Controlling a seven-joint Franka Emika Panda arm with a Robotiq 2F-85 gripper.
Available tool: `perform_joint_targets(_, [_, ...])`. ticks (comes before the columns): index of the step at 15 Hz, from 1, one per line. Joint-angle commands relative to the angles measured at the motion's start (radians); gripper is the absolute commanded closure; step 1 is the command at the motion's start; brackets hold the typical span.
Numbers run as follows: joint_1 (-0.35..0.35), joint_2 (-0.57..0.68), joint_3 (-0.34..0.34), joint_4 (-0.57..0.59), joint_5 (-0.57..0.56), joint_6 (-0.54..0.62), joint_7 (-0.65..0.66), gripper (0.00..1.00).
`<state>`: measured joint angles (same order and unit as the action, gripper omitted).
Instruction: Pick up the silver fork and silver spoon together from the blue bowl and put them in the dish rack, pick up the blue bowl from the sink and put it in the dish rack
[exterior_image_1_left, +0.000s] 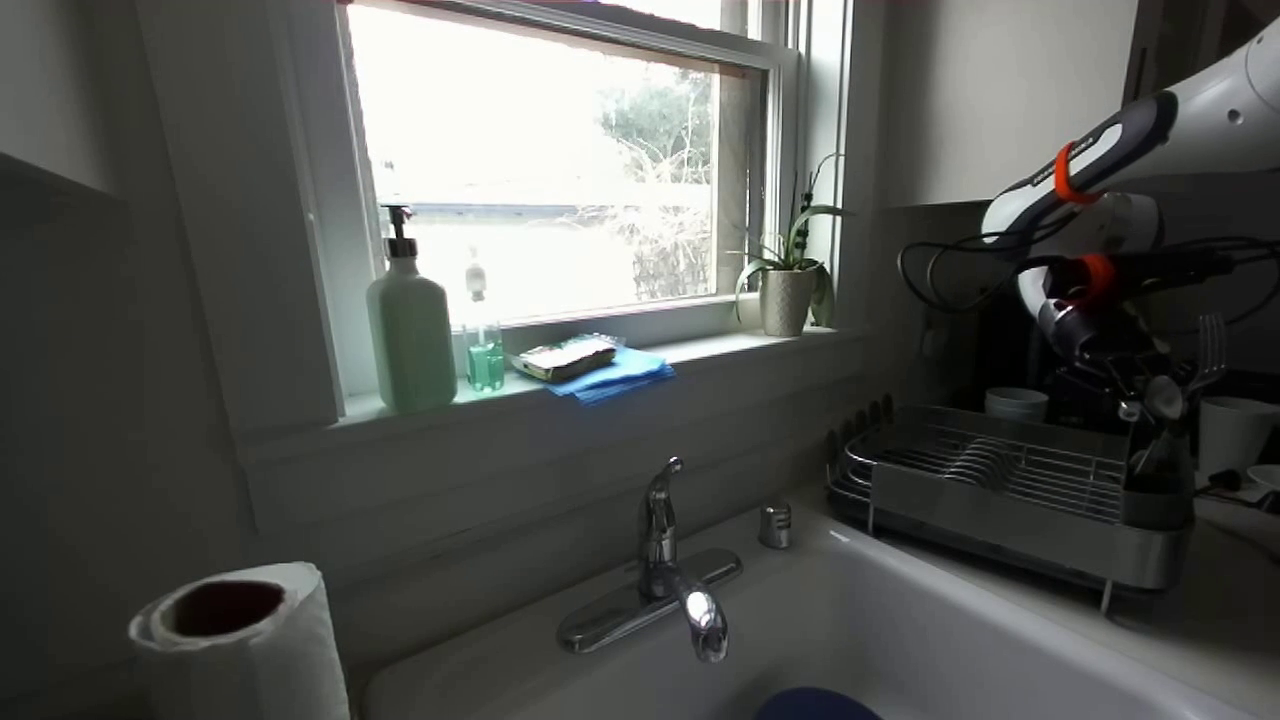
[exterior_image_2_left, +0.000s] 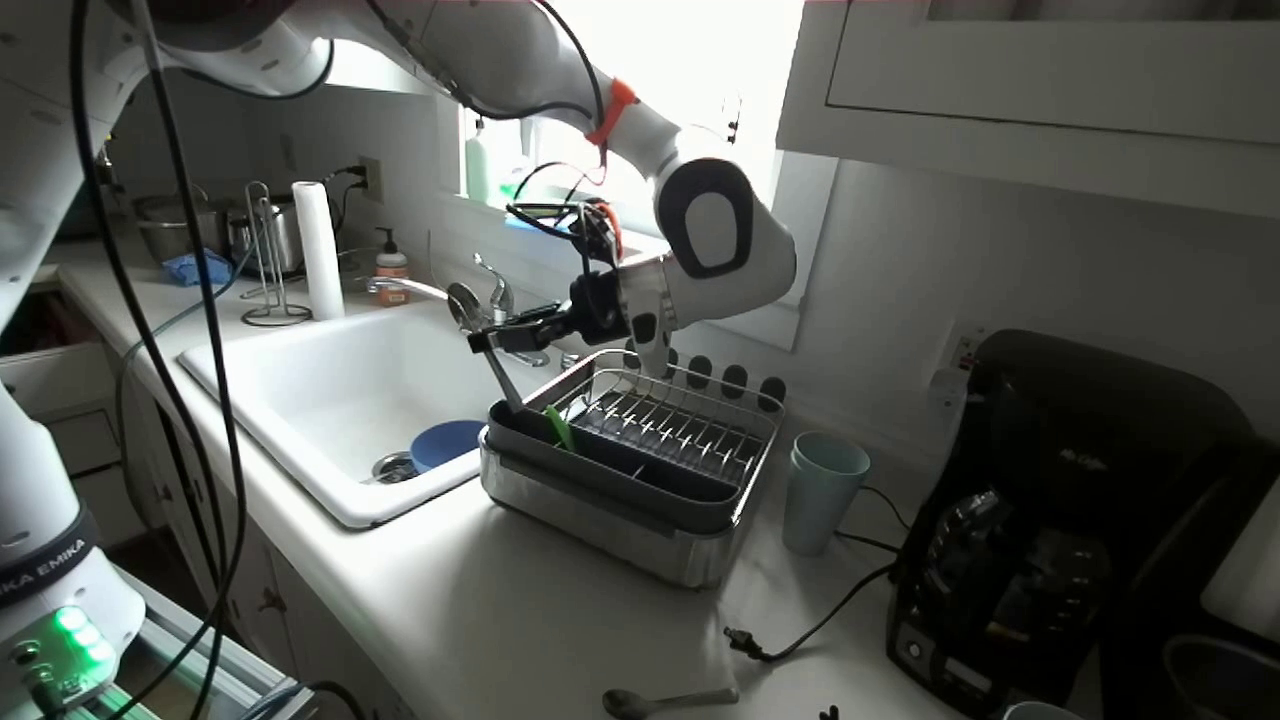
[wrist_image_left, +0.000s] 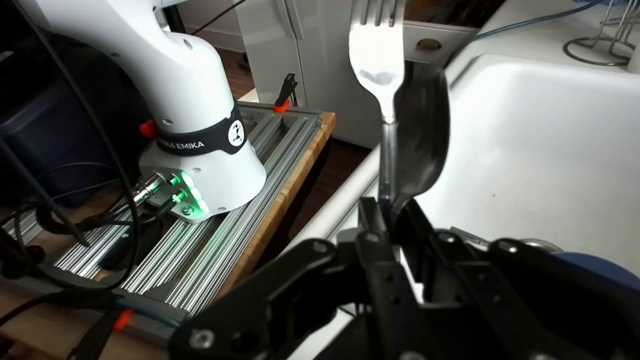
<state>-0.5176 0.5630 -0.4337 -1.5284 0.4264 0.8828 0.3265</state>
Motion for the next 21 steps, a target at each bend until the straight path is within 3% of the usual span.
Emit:
perform_joint_targets(1, [-0.014, 0.054, 0.009, 0.080, -0.036, -0.047, -0.008, 0.96])
perform_joint_targets(4, [-0.011, 0.077, 0.008, 0.105, -0.060, -0.048, 0.002, 0.96])
perform_joint_targets(6, [-0.008, 0.090, 0.006, 0.119, -0.072, -0.043, 0.015, 0.74])
perform_joint_targets(8, [-0.008, 0.102, 0.007, 0.133, -0.078, -0.043, 0.023, 0.80])
perform_joint_targets(9, [-0.009, 0.107, 0.008, 0.141, -0.080, -0.045, 0.026, 0.93])
perform_joint_targets(12, [-0.009, 0.123, 0.008, 0.158, -0.086, -0.053, 0.036, 1.00])
perform_joint_targets(13, [-0.009, 0.127, 0.008, 0.165, -0.089, -0.057, 0.040, 0.95])
perform_joint_targets(14, [-0.010, 0.128, 0.007, 0.170, -0.089, -0.057, 0.042, 0.73])
perform_joint_targets(17, [-0.010, 0.119, 0.013, 0.179, -0.078, -0.057, 0.030, 0.64])
perform_joint_targets(21, [0.024, 0.071, 0.031, 0.155, -0.080, -0.025, 0.022, 0.35])
